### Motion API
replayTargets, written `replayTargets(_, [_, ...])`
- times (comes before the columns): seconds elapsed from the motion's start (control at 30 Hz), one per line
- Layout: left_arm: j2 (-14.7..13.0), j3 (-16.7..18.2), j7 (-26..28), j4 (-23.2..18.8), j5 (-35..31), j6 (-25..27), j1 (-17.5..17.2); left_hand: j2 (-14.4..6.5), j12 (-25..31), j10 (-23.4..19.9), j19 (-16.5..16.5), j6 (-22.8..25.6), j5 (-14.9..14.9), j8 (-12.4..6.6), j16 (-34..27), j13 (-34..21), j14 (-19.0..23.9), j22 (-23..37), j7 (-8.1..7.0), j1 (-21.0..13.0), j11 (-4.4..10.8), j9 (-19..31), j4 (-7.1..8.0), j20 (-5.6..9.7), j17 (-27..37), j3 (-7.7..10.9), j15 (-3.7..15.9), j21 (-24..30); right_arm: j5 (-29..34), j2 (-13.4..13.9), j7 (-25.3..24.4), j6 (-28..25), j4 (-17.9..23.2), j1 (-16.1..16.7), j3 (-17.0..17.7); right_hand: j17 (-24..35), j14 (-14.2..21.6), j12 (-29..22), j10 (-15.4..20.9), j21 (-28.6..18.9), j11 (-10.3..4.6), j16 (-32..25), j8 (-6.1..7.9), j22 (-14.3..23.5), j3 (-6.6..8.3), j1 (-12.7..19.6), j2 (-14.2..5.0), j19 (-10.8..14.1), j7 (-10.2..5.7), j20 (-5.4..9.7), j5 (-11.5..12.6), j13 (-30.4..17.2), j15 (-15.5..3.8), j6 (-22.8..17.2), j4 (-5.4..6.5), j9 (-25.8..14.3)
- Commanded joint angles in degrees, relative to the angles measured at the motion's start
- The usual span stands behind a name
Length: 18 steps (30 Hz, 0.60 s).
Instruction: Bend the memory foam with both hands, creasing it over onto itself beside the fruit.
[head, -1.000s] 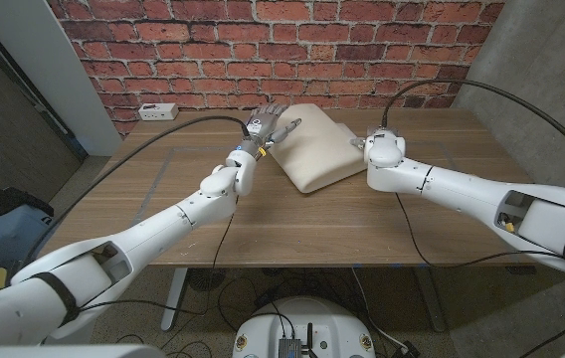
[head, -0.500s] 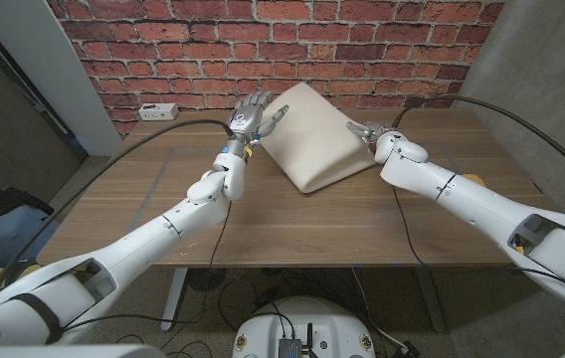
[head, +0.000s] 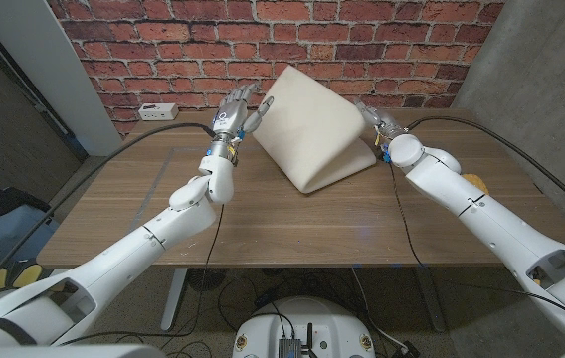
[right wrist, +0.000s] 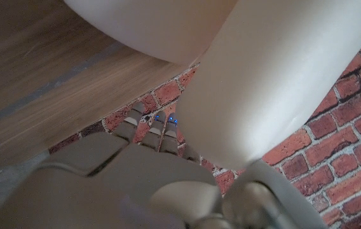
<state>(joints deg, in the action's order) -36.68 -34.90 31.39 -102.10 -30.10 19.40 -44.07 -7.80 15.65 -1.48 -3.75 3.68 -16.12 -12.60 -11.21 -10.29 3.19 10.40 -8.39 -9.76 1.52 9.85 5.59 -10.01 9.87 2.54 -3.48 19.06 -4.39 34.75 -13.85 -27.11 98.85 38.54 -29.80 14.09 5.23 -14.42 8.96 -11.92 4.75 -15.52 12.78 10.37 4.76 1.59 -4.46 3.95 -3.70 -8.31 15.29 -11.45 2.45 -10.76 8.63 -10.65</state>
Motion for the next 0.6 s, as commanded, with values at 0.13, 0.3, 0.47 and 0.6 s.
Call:
replayTargets(0.13, [-1.6, 8.1, -1.2, -5.4, 12.7, -7.1, -6.1, 0.1, -0.5, 0.3, 0.8, -0.1, 0.0, 0.44, 0.3, 0.0, -0.8, 0.0, -0.97, -0.8, -0.25, 0.2, 0.09, -0.35, 0.0, 0.61, -0.36, -0.4, -13.1, -2.1, -4.1, 21.0, -0.8, 8.4, 8.6, -0.3, 0.8, -0.2, 1.2, 0.0, 0.77, -0.2, 0.7, 0.1, -0.66, 0.6, 0.92, 0.3, 0.67, -0.63, 0.1, -0.1, -0.04, -2.0, -0.64, 0.0])
replayTargets(0.3, [-2.6, 11.2, -2.2, -7.4, 17.1, -9.9, -8.6, 0.2, -0.9, 0.6, 1.2, -0.3, 0.1, 0.8, 0.5, -0.1, -1.1, 0.0, -1.26, -0.9, -0.49, 0.2, 0.02, -0.4, 0.0, 0.71, -0.78, -0.8, -16.0, -3.0, -3.7, 25.8, -1.1, 9.8, 9.4, -0.8, 0.2, 0.0, 1.4, -0.4, 0.82, 0.5, 0.48, 0.1, -0.72, 1.3, 1.34, 1.5, 0.95, -1.67, 0.1, 0.0, -1.42, -2.4, -1.24, 0.0])
replayTargets(0.47, [-3.2, 14.4, -2.8, -8.5, 21.7, -13.2, -11.3, 0.3, -1.1, 0.6, 1.5, -0.4, 0.2, 1.0, 0.7, -0.1, -1.4, 0.0, -1.23, -1.1, -0.28, 0.2, -0.03, -0.42, 0.0, 0.76, -1.02, -1.1, -17.2, -2.7, -3.9, 27.5, 0.2, 10.9, 9.7, -1.2, 0.1, 0.4, 1.3, -0.7, 0.7, 0.9, 0.26, 0.0, -0.68, 2.0, 1.61, 2.8, 0.92, -2.5, 0.2, 0.0, -1.06, -2.7, -1.79, 0.0])
replayTargets(0.6, [-3.4, 17.1, -5.1, -8.0, 27.5, -17.0, -13.0, 0.4, -1.2, 0.5, 1.6, -0.4, 0.3, 1.08, 0.7, -0.1, -1.6, 0.0, -1.25, -1.1, -0.4, 0.2, -0.08, -0.39, 0.0, 0.77, -1.04, -1.2, -17.6, -2.2, -4.5, 28.2, 2.2, 12.1, 10.0, -1.4, -0.3, 0.6, 1.1, -0.7, 0.78, 1.2, 0.12, 0.0, -0.64, 2.3, 1.67, 3.0, 0.94, -2.81, 0.2, 0.0, -1.37, -2.6, -2.0, 0.0])
